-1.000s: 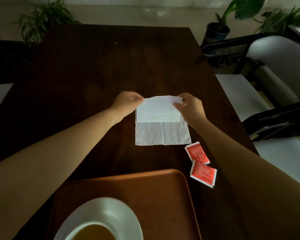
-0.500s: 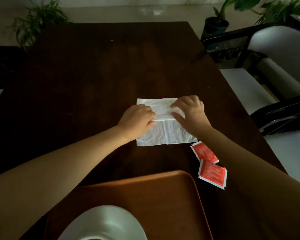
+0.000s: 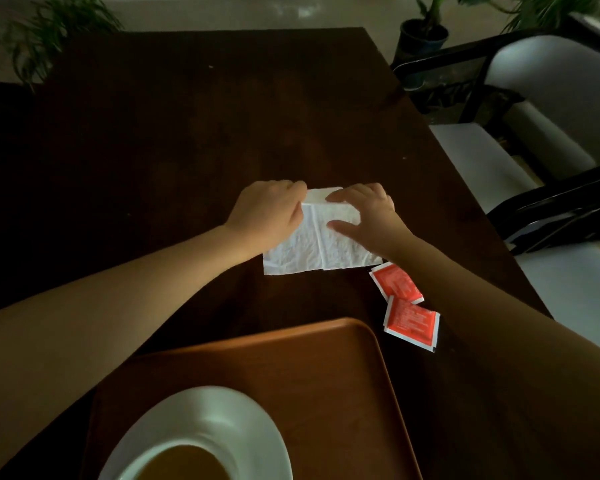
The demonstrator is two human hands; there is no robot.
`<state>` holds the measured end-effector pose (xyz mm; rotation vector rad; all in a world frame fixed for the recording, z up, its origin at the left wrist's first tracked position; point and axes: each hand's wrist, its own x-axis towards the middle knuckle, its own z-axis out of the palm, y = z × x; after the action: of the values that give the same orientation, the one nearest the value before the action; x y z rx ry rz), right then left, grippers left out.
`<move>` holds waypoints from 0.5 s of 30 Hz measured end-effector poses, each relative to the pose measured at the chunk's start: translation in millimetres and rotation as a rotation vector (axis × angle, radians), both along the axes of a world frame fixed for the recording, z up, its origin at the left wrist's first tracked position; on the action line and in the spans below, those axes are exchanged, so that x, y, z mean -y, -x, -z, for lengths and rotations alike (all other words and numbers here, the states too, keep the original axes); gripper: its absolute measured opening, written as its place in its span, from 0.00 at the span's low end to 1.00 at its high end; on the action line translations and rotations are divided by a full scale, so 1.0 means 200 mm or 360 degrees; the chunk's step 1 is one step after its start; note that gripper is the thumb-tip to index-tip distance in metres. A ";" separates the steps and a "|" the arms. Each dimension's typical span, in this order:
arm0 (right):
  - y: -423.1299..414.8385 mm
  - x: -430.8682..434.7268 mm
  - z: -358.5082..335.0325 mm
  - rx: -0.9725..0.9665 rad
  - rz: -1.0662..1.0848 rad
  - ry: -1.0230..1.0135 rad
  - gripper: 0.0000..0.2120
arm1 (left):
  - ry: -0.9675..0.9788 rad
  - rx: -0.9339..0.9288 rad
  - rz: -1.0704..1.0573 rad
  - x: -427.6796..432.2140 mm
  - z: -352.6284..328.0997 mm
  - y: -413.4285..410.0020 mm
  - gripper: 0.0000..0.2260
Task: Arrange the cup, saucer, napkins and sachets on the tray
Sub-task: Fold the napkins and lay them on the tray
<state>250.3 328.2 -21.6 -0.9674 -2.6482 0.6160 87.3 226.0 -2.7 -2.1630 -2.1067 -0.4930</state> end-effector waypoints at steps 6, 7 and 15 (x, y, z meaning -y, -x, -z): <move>-0.02 0.01 -0.16 -0.0490 0.0189 0.0775 0.11 | 0.0002 0.0896 -0.0413 0.08 -0.10 0.04 0.04; -0.03 0.01 -0.18 -0.0584 0.0205 0.0899 0.08 | 0.0057 0.1037 -0.0498 0.10 -0.12 0.04 0.04; -0.06 0.11 -0.27 -0.0674 0.0093 0.1125 0.05 | 0.0484 0.1696 -0.0840 0.26 -0.26 -0.13 0.05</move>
<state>262.2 306.8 32.8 -0.9260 -2.0319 1.6010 113.6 173.5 49.7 -1.3973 -3.2826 -1.5825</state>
